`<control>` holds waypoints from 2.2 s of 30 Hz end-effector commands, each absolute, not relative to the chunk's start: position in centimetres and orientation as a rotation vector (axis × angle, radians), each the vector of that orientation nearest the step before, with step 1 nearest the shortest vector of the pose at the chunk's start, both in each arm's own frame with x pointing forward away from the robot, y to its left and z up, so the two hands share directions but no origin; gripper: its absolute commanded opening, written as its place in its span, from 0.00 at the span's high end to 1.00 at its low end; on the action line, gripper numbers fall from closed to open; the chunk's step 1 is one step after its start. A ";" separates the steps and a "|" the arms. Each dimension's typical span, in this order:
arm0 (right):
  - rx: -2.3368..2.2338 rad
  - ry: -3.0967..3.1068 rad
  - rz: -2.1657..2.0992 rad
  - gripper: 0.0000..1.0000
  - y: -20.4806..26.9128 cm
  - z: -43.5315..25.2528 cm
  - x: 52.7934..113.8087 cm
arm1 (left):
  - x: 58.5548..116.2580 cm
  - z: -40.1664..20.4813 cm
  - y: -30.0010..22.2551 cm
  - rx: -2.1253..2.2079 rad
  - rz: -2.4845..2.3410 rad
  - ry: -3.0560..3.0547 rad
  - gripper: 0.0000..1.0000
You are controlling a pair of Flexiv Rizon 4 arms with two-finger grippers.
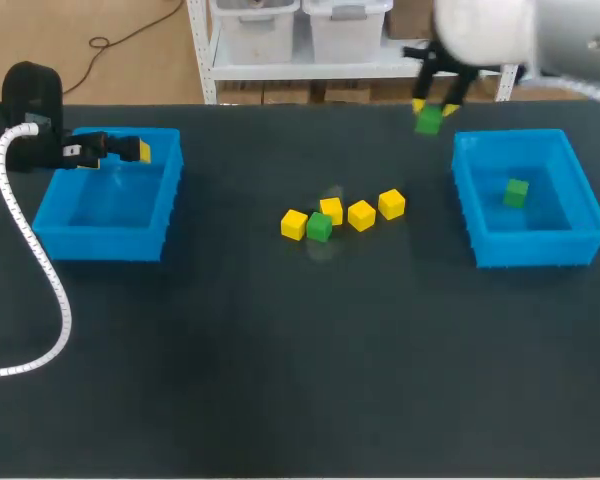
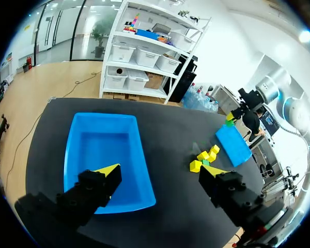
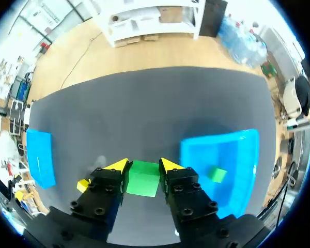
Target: Put the green cubes in the right bin and the yellow cubes in the left bin.
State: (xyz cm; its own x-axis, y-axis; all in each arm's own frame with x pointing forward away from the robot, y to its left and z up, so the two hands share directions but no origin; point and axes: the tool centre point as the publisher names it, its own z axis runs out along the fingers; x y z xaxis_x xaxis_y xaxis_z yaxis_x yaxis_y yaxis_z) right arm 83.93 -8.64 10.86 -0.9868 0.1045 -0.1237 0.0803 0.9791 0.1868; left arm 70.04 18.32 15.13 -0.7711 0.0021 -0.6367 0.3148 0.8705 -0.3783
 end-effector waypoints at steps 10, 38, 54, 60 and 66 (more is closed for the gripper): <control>0.303 2.649 0.334 1.00 -19.6 7.8 78.1 | 70.0 15.0 18.5 0.231 -0.635 2.375 0.00; -0.485 2.629 0.261 0.00 -6.8 12.9 84.0 | 70.0 15.0 18.5 0.231 -0.635 2.375 0.00; -1.373 2.572 0.184 0.00 4.9 12.1 78.6 | 70.0 15.0 18.5 0.231 -0.635 2.375 0.00; -1.665 2.527 0.094 0.00 7.3 11.9 76.1 | 70.0 15.0 18.5 0.231 -0.635 2.375 0.00; -1.716 2.545 0.066 0.00 8.1 10.8 74.6 | 70.0 15.0 18.5 0.231 -0.635 2.375 0.00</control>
State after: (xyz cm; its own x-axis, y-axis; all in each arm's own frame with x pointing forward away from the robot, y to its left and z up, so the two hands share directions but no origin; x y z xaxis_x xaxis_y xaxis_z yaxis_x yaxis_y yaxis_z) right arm 74.27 7.45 11.09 -0.4118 -0.8920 -0.1864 -0.9064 0.4221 -0.0175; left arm 70.04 18.32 15.13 -0.7711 0.0021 -0.6367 0.3148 0.8705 -0.3783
